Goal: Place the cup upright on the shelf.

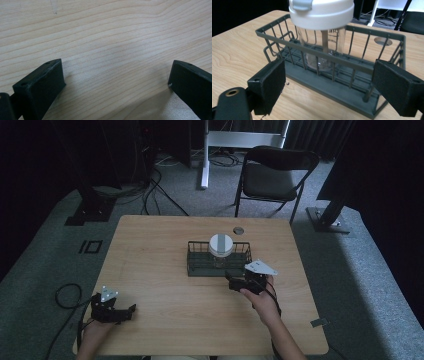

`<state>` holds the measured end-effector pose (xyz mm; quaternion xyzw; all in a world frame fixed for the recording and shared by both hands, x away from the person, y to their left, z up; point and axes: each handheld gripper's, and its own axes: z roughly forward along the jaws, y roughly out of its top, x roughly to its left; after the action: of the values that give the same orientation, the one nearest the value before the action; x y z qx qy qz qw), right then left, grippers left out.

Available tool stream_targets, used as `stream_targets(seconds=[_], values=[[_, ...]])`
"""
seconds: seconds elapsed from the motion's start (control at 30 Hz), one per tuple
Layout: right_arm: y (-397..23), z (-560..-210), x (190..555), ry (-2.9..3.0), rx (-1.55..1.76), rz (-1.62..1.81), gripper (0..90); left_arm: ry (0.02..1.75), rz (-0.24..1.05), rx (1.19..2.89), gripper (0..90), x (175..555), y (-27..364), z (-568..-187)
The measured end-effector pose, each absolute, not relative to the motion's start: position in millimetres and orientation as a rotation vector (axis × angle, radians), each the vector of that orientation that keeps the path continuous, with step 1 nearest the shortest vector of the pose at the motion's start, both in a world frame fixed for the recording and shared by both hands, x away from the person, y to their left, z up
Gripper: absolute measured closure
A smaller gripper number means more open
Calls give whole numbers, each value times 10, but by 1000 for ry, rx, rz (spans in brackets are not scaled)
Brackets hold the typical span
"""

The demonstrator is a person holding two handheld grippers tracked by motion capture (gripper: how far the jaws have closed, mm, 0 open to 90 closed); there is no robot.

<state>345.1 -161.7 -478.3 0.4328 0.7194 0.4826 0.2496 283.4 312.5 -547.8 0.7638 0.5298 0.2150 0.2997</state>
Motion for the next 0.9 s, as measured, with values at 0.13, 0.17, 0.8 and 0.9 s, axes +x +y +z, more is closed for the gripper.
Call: stream_targets(seconds=[0.13, 0.17, 0.8, 0.9], values=[[-1688, -4831, 3408, 1961, 1182, 1290, 119, 1406, 571, 2028, 6, 2834, 3125, -5478], [-1706, -4844, 3398, 1958, 1183, 1284, 119, 1406, 571, 2028, 6, 2834, 3125, -5478], [-2042, -5165, 3195, 1976, 1281, 1215, 129, 1406, 570, 2028, 5, 2829, 3121, -5478], [-2095, -5220, 3170, 1983, 1293, 1182, 129, 1406, 571, 2028, 6, 2829, 3121, -5478]])
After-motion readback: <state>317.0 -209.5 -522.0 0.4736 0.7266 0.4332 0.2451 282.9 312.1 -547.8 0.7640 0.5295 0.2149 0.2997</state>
